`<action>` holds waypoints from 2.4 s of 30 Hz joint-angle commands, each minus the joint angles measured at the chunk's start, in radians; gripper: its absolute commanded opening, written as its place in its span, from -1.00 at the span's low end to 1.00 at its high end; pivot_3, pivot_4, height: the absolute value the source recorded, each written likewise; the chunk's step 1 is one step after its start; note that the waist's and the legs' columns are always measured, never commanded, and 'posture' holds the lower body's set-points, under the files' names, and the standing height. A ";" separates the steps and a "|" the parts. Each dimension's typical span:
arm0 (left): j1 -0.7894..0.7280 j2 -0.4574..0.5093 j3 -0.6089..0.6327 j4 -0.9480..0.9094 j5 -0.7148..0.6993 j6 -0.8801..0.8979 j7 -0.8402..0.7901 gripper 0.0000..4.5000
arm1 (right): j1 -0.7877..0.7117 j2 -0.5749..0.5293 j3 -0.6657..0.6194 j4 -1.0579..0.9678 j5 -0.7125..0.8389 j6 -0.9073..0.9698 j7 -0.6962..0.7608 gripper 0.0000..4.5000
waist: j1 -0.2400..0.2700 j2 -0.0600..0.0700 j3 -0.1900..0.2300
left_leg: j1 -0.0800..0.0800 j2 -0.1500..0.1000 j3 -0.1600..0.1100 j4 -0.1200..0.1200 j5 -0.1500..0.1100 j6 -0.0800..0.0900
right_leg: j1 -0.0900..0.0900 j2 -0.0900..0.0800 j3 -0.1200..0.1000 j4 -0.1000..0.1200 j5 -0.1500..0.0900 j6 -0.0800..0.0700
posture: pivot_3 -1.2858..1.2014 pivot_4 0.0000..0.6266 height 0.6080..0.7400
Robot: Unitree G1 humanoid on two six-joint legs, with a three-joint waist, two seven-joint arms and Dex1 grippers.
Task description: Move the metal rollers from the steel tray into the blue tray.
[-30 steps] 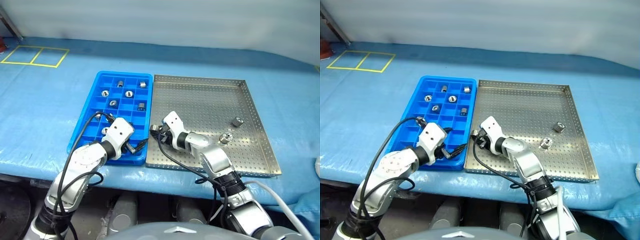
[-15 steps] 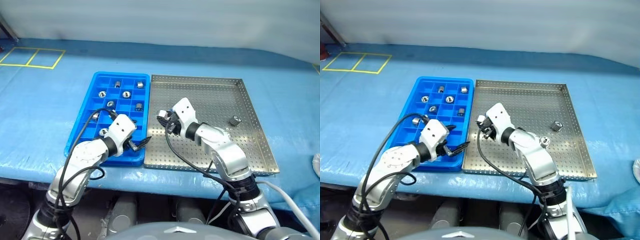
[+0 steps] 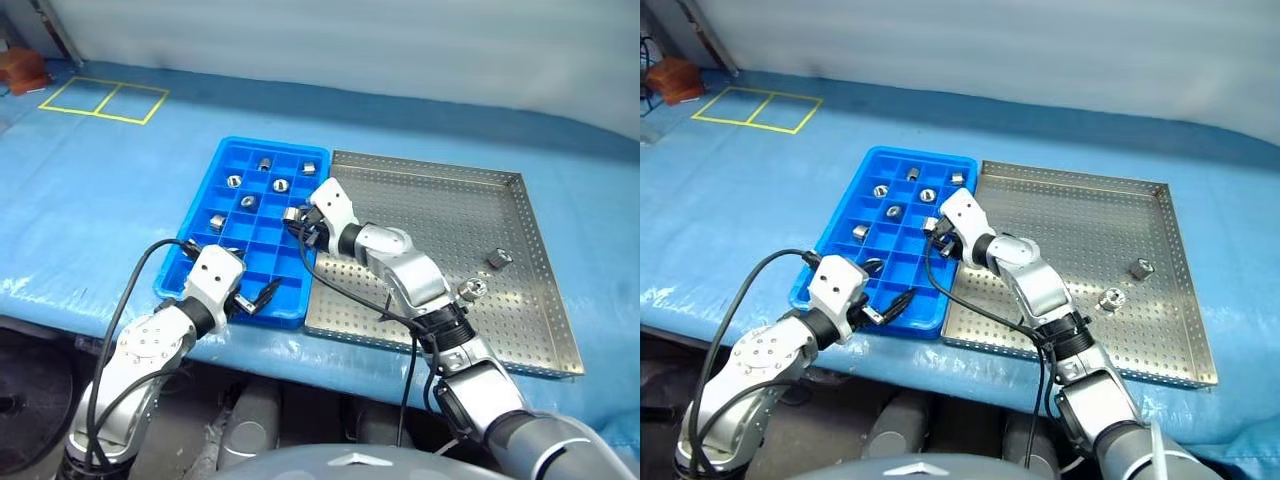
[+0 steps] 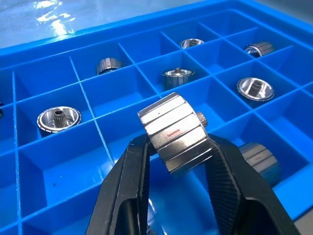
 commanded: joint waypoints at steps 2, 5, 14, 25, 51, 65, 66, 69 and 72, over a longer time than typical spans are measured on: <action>0.005 0.002 0.005 -0.054 -0.003 0.004 0.015 0.88 | -0.044 0.025 -0.012 0.019 0.006 -0.053 0.021 -0.42 | 0.013 0.000 0.000 | 0.000 0.000 0.000 0.000 0.000 -0.001 | 0.000 0.000 0.000 0.000 0.000 0.000 | 0.41 -0.52 1.00; 0.003 -0.001 -0.005 -0.055 0.001 0.009 0.023 0.88 | -0.054 0.038 -0.012 0.056 0.001 -0.066 0.024 -0.42 | 0.020 0.000 0.000 | 0.000 0.000 0.000 -0.001 0.001 -0.002 | 0.000 0.000 0.000 0.000 0.000 0.000 | 0.42 -0.52 1.00; 0.000 -0.003 -0.019 -0.052 0.001 0.011 0.040 0.88 | -0.073 0.048 -0.009 0.098 -0.010 -0.046 0.036 -0.42 | 0.052 0.000 0.000 | 0.000 0.000 0.000 -0.002 0.001 -0.003 | -0.001 0.001 0.000 0.000 0.000 0.000 | 0.42 -0.52 1.00; -0.040 -0.019 -0.047 -0.022 -0.009 -0.002 0.033 0.88 | -0.024 0.011 -0.032 -0.025 -0.051 -0.051 -0.023 0.44 | 0.079 0.000 0.000 | -0.001 0.000 0.000 -0.002 0.001 -0.007 | -0.002 0.001 0.000 0.000 -0.001 -0.001 | 0.39 -0.52 1.00; -0.462 -0.189 -0.310 0.422 0.000 -0.262 -0.215 0.88 | 0.483 -0.344 -0.322 -0.777 -0.082 0.614 -0.226 0.44 | -0.112 0.001 -0.001 | -0.002 -0.001 0.000 0.001 0.002 -0.008 | 0.000 0.000 0.001 -0.001 0.000 0.001 | 0.12 -0.52 1.00; -0.455 -0.190 -0.329 0.431 0.020 -0.261 -0.225 0.88 | 0.504 -0.301 -0.367 -0.673 -0.071 0.577 -0.296 0.44 | -0.135 0.001 -0.001 | -0.001 -0.001 0.000 0.002 0.002 -0.008 | 0.001 0.000 0.002 -0.001 0.001 0.003 | 0.11 -0.52 1.00; -0.453 -0.189 -0.327 0.429 0.020 -0.259 -0.223 0.88 | 0.505 -0.299 -0.368 -0.663 -0.071 0.575 -0.299 0.44 | -0.135 0.001 -0.001 | -0.001 -0.001 0.000 0.002 0.002 -0.008 | 0.001 0.000 0.002 -0.001 0.001 0.003 | 0.11 -0.52 1.00; -0.449 -0.185 -0.324 0.423 0.021 -0.254 -0.219 0.88 | 0.508 -0.300 -0.365 -0.642 -0.079 0.573 -0.311 0.44 | -0.134 0.001 -0.001 | -0.001 -0.001 0.000 0.003 0.002 -0.008 | 0.002 0.000 0.002 -0.001 0.001 0.003 | 0.13 -0.52 1.00; -0.444 -0.183 -0.325 0.419 0.021 -0.252 -0.215 0.88 | 0.518 -0.313 -0.356 -0.628 -0.083 0.575 -0.314 0.44 | -0.133 0.002 -0.001 | -0.001 -0.001 0.000 0.002 0.002 -0.008 | 0.002 0.000 0.002 0.000 0.001 0.003 | 0.13 -0.52 1.00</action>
